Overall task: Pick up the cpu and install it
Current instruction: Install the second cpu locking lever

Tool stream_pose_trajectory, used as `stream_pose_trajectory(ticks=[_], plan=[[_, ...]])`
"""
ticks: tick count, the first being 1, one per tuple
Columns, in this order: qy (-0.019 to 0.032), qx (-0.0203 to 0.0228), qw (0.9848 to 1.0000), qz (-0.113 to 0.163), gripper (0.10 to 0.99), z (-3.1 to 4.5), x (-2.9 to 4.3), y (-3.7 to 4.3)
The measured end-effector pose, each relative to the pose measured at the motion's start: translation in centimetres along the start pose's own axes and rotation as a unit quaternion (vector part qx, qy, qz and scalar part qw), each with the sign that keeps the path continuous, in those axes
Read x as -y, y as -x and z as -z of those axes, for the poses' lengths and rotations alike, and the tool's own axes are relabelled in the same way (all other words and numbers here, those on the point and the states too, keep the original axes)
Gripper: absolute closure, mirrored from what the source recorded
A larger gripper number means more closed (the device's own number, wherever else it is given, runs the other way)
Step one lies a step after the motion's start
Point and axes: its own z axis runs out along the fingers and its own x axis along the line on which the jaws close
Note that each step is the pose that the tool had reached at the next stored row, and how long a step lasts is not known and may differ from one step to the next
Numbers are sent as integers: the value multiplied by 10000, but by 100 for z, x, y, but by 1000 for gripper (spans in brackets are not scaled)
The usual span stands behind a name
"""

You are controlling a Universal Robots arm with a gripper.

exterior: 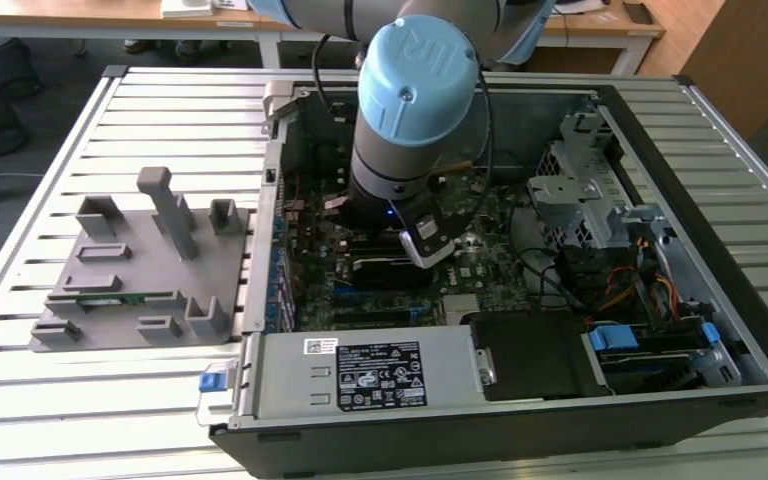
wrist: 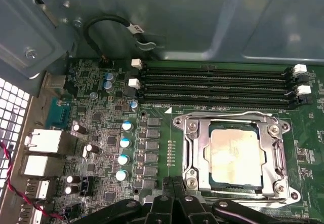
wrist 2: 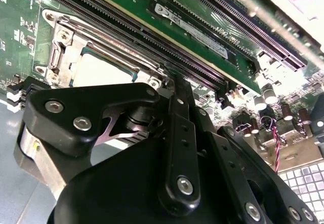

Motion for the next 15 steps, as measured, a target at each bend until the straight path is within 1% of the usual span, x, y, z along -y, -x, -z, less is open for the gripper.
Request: stream_pose_trajectory(ticks=[15], plan=[[0,0,10000,0,973,-18,-45,-20]])
